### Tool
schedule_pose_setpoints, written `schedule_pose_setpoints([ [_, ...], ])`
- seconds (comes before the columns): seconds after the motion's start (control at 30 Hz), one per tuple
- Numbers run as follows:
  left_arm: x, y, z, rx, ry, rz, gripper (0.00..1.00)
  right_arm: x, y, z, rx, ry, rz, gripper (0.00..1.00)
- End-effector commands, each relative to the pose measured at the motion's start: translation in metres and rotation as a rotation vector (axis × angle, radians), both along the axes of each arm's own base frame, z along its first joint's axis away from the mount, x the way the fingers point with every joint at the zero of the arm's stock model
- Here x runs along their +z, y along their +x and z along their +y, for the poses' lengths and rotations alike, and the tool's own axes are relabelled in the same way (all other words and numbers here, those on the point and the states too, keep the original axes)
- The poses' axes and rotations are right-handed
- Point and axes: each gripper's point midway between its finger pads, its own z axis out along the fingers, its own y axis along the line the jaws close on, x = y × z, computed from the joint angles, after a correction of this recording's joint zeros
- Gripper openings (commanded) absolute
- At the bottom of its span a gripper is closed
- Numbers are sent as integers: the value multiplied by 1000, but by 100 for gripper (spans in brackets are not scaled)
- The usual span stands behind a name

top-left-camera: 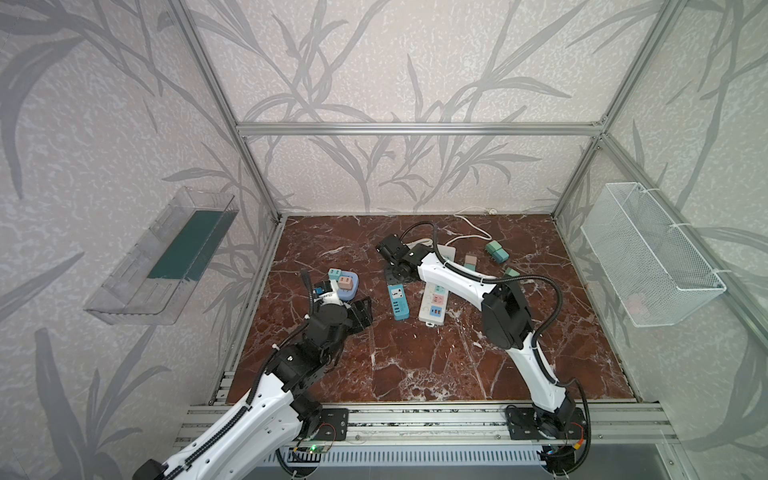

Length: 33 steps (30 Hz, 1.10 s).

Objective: Insert the plug
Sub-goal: 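Lower the teal adapter into the teal strip socket nearest its cord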

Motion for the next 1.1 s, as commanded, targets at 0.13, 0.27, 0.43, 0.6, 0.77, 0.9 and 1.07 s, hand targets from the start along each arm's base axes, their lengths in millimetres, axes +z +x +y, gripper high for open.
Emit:
schedule_pose_setpoints([
  [0.13, 1, 0, 2, 9, -15, -17, 83, -20, -49, -28, 67, -99, 152, 0],
  [0.27, 3, 0, 2, 7, -13, -21, 82, -17, -56, -30, 86, -118, 157, 0],
  [0.43, 3, -1, 3, 10, -13, -23, 83, -38, -61, -33, 76, -136, 189, 0],
  [0.6, 2, -1, 4, 11, -11, -24, 82, -70, -72, -40, 57, -155, 253, 0],
  [0.77, 2, -2, 3, 6, -12, -24, 83, -89, -85, -45, 49, -148, 305, 0],
  [0.9, 5, -2, 3, 2, -19, -32, 83, -70, -82, -38, 59, -108, 279, 10],
  [1.07, 9, -3, 7, 24, -19, -38, 86, -15, -63, -22, 108, -54, 175, 39],
])
